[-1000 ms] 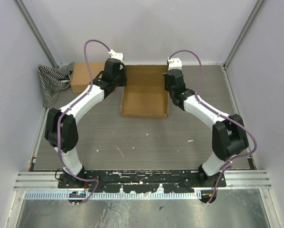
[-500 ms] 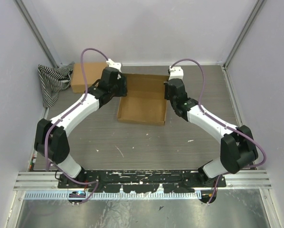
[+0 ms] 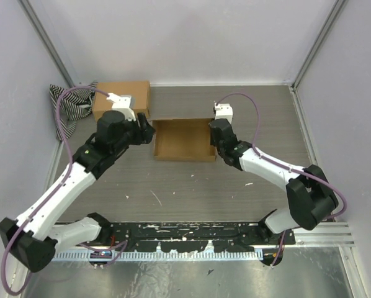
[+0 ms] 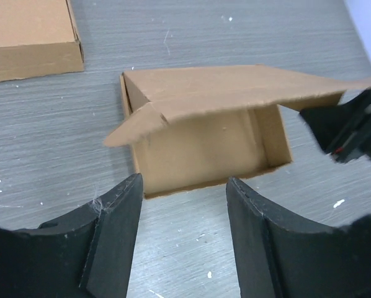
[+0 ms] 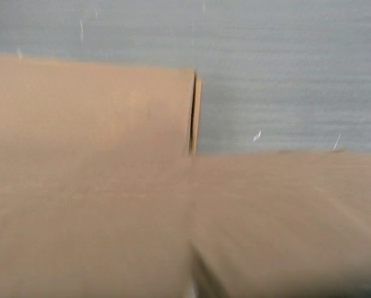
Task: Fold the paper box
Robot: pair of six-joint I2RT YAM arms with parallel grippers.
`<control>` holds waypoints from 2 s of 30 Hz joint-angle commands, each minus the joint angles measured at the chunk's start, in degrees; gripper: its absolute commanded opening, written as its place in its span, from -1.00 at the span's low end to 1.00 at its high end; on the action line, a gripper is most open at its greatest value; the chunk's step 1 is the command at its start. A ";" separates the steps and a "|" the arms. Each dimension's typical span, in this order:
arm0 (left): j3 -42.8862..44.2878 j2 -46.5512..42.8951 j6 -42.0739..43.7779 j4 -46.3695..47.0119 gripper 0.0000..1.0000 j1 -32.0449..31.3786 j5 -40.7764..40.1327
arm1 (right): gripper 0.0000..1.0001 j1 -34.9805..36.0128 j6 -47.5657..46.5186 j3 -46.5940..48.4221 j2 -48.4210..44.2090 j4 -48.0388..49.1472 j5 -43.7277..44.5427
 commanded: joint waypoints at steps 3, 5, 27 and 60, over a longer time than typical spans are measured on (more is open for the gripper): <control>-1.70 -5.88 -2.95 -3.42 0.28 -0.42 -4.07 | -0.18 0.60 1.01 -1.31 -3.42 -14.85 -13.77; -0.90 -4.81 -2.66 -3.80 0.29 -0.42 -4.56 | -0.12 0.88 1.21 -2.86 -6.35 -18.67 -19.63; -5.00 14.53 -6.08 5.91 0.38 -0.60 -0.96 | 0.49 -17.36 1.87 14.79 6.69 -18.55 -37.77; 12.69 34.38 -2.46 -6.31 0.50 2.99 -9.93 | 0.66 -19.37 2.54 20.65 24.01 -11.76 -42.62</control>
